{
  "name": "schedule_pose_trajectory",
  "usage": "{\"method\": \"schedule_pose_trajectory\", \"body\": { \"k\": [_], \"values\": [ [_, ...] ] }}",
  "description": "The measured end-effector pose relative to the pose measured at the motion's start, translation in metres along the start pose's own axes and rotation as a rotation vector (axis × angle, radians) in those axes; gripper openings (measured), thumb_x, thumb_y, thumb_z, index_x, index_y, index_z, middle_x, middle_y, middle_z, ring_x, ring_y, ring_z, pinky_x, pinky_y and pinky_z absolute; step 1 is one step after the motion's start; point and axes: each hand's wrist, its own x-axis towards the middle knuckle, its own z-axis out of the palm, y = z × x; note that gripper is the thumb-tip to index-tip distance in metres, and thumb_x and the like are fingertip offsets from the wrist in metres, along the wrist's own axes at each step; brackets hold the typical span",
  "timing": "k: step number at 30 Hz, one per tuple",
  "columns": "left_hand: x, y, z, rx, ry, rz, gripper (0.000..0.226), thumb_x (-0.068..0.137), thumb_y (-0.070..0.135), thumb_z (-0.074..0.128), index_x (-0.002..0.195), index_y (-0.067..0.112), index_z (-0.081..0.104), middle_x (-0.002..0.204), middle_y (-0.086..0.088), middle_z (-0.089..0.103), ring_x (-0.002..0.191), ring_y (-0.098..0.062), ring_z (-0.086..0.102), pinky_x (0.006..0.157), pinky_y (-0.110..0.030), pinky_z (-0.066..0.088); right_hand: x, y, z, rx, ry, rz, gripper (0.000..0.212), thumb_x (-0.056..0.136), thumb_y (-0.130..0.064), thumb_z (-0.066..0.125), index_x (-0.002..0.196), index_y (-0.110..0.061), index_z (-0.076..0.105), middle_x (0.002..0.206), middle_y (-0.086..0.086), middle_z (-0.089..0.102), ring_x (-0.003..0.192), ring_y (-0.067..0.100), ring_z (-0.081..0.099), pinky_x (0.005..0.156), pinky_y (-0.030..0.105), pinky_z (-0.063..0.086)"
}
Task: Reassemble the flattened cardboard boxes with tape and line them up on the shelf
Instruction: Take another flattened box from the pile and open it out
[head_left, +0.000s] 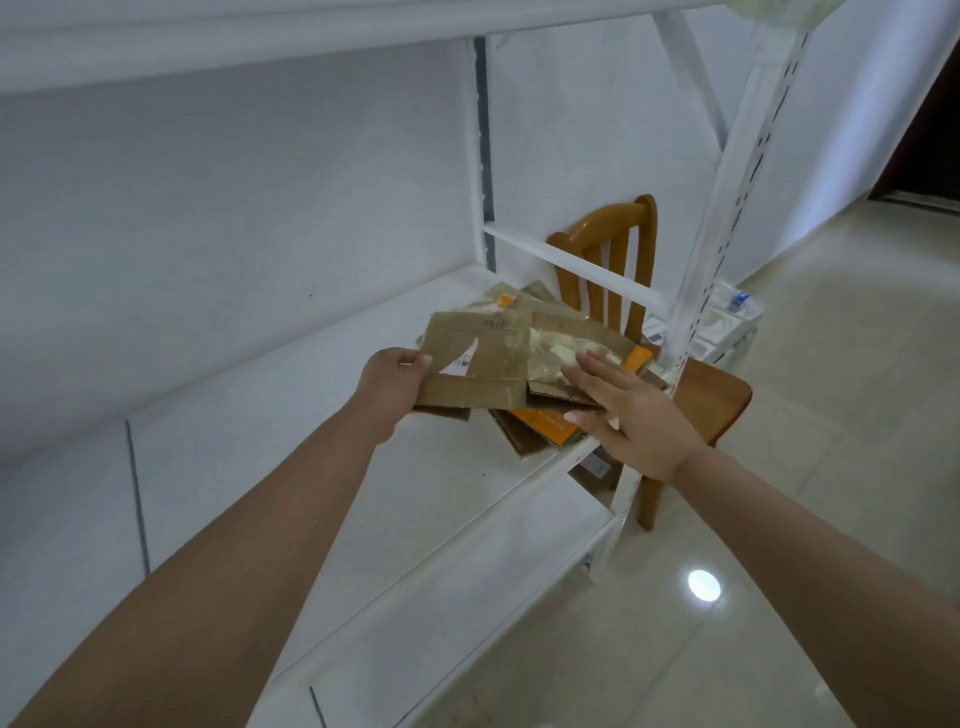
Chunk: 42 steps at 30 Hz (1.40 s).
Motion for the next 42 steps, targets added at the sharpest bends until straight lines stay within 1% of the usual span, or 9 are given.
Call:
{"method": "schedule_pose_trajectory", "body": {
  "k": [3,6,9,12,20,24,29,34,42],
  "values": [
    [-0.011,-0.013,-0.011,-0.036,0.097,-0.011,0.03,0.101,0.019,0.051,0.126,0.005,0.059,0.121,-0.011,0.063,0.109,-0.028,0.062,0.099,-0.046,0.051,-0.004,0.0,0.004,0.153,-0.003,0.068,0.077,0.088,-0.059,0.042,0.152,-0.018,0.029,0.158,0.0,0.029,0.147,0.012,0.018,0.114,0.033,0.025],
    [-0.023,-0.026,-0.028,-0.051,0.163,0.007,0.028,0.102,0.02,0.05,0.126,0.007,0.059,0.117,-0.008,0.065,0.103,-0.024,0.064,0.091,-0.038,0.053,0.003,-0.006,0.011,0.368,0.101,0.231,0.068,0.091,-0.06,0.036,0.144,-0.017,0.044,0.141,0.005,0.053,0.13,0.021,0.048,0.105,0.041,0.04],
    [-0.04,-0.038,-0.038,-0.1,0.207,0.006,0.028,0.103,0.02,0.048,0.127,0.01,0.058,0.112,-0.004,0.066,0.094,-0.018,0.065,0.079,-0.027,0.052,0.019,-0.022,0.028,0.548,0.183,0.393,0.056,0.098,-0.056,0.033,0.108,-0.01,0.062,0.1,0.012,0.067,0.096,0.029,0.062,0.084,0.044,0.049],
    [-0.059,-0.047,-0.046,-0.141,0.203,-0.008,0.027,0.103,0.02,0.047,0.126,0.013,0.057,0.11,-0.004,0.067,0.096,-0.019,0.066,0.086,-0.033,0.054,0.029,-0.043,0.044,0.67,0.199,0.508,0.051,0.1,-0.053,0.035,0.085,-0.013,0.063,0.08,0.007,0.064,0.079,0.024,0.061,0.073,0.038,0.048],
    [-0.108,-0.078,-0.095,-0.109,0.204,-0.025,0.015,0.1,0.028,0.053,0.111,0.02,0.058,0.094,0.004,0.065,0.078,-0.009,0.061,0.062,-0.023,0.045,0.04,-0.104,0.077,0.612,0.195,0.509,0.042,0.102,-0.041,0.042,0.12,-0.005,0.054,0.106,0.002,0.059,0.103,0.023,0.056,0.081,0.033,0.041],
    [-0.147,-0.108,-0.145,-0.08,0.273,-0.033,0.026,0.097,0.041,0.054,0.083,0.02,0.057,0.086,0.002,0.062,0.075,-0.015,0.056,0.069,-0.029,0.047,0.029,-0.165,0.097,0.573,0.204,0.432,0.039,0.103,-0.036,0.041,0.122,-0.005,0.054,0.105,0.001,0.055,0.1,0.019,0.053,0.081,0.028,0.036],
    [-0.215,-0.149,-0.233,-0.096,0.343,-0.013,0.022,0.097,0.042,0.055,0.096,0.022,0.063,0.087,0.006,0.069,0.067,-0.006,0.066,0.057,-0.019,0.049,0.009,-0.274,0.135,0.623,0.202,0.369,0.038,0.103,-0.038,0.041,0.124,-0.008,0.053,0.103,-0.002,0.054,0.092,0.013,0.05,0.076,0.023,0.035],
    [-0.288,-0.193,-0.319,-0.092,0.36,0.006,0.025,0.098,0.03,0.058,0.103,0.008,0.066,0.093,-0.006,0.073,0.081,-0.022,0.069,0.073,-0.032,0.055,-0.015,-0.381,0.171,0.633,0.194,0.283,0.034,0.103,-0.036,0.044,0.12,-0.008,0.055,0.1,-0.002,0.058,0.089,0.013,0.054,0.073,0.02,0.036],
    [-0.357,-0.248,-0.422,-0.153,0.487,-0.007,0.011,0.097,0.029,0.059,0.093,0.021,0.065,0.079,0.007,0.071,0.061,-0.001,0.066,0.054,-0.017,0.049,-0.026,-0.506,0.207,0.702,0.093,0.193,0.033,0.101,-0.038,0.046,0.118,-0.011,0.055,0.104,-0.003,0.06,0.096,0.015,0.06,0.083,0.03,0.048]
  ]
}}
